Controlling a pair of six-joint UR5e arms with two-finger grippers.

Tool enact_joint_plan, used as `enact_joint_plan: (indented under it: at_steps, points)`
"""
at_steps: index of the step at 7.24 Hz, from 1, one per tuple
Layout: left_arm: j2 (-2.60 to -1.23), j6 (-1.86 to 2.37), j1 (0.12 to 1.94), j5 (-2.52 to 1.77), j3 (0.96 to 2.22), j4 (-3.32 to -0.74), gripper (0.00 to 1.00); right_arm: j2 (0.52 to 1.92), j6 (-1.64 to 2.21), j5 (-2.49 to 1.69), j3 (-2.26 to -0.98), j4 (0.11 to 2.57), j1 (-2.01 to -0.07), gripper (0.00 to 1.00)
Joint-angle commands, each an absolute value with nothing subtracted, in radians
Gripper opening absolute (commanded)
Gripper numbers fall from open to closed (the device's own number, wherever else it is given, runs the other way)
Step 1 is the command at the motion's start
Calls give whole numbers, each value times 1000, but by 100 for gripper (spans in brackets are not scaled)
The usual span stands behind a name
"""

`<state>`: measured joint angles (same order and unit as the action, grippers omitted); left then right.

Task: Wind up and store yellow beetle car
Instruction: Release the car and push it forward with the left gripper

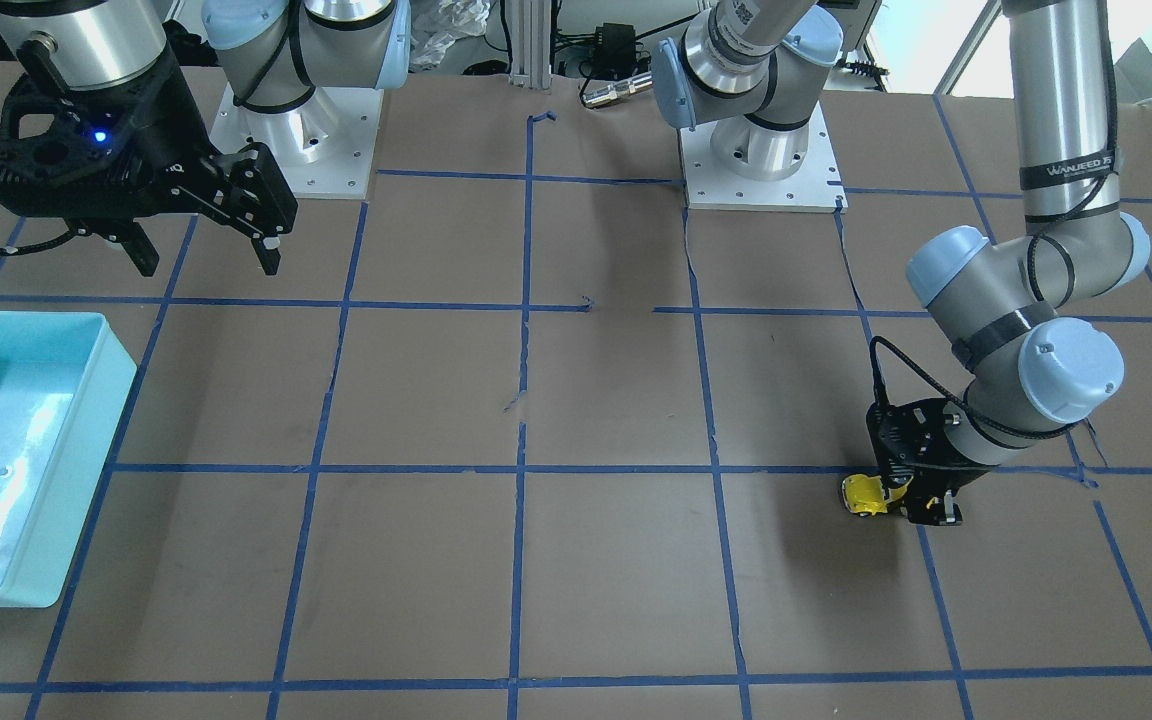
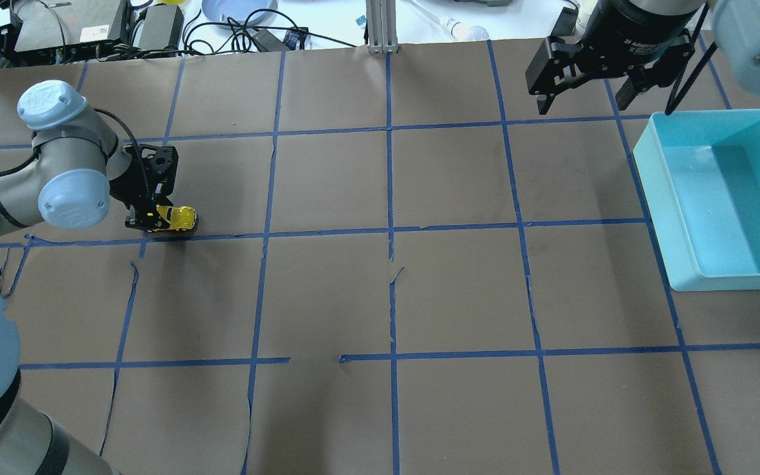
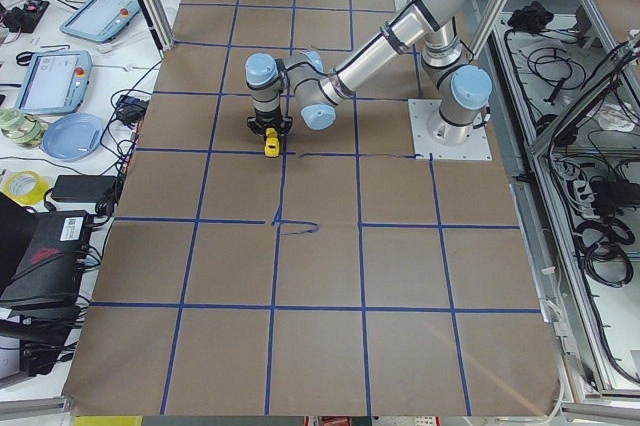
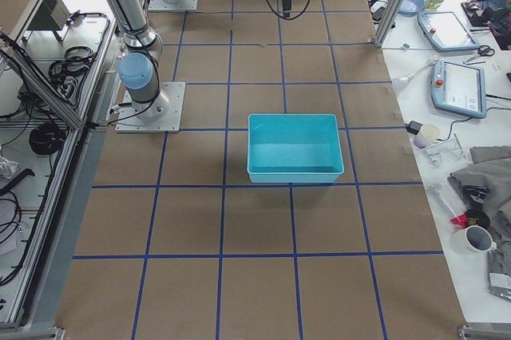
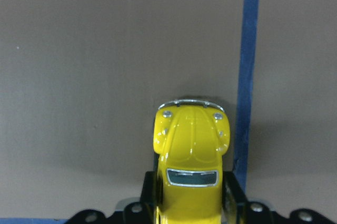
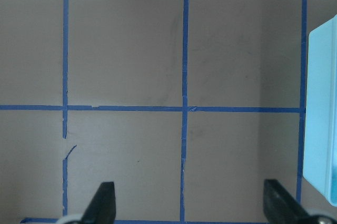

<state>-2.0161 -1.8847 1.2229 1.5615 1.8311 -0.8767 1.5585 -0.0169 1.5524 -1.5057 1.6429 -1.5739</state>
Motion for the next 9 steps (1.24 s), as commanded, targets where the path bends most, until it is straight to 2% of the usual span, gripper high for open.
enact_joint_plan:
  at_steps: [1,3,7,9]
  points:
    - [-2013,-1888,1215,1563,1830,-876,64,1559,-17,1552,-1506,1643,-1574,100]
    - [-2000,-1878,1212,1559,1827,-876,94,1559,-17,1551,-1506,1643,-1574,100]
    - [-1974,-1867,1232,1560,1829,-894,95,1559,-17,1552,-1506,1643,-1574,100]
    - [-1913,-1731,1294,1562,1819,-935,95,1559,-17,1552,-1506,1643,-1574,100]
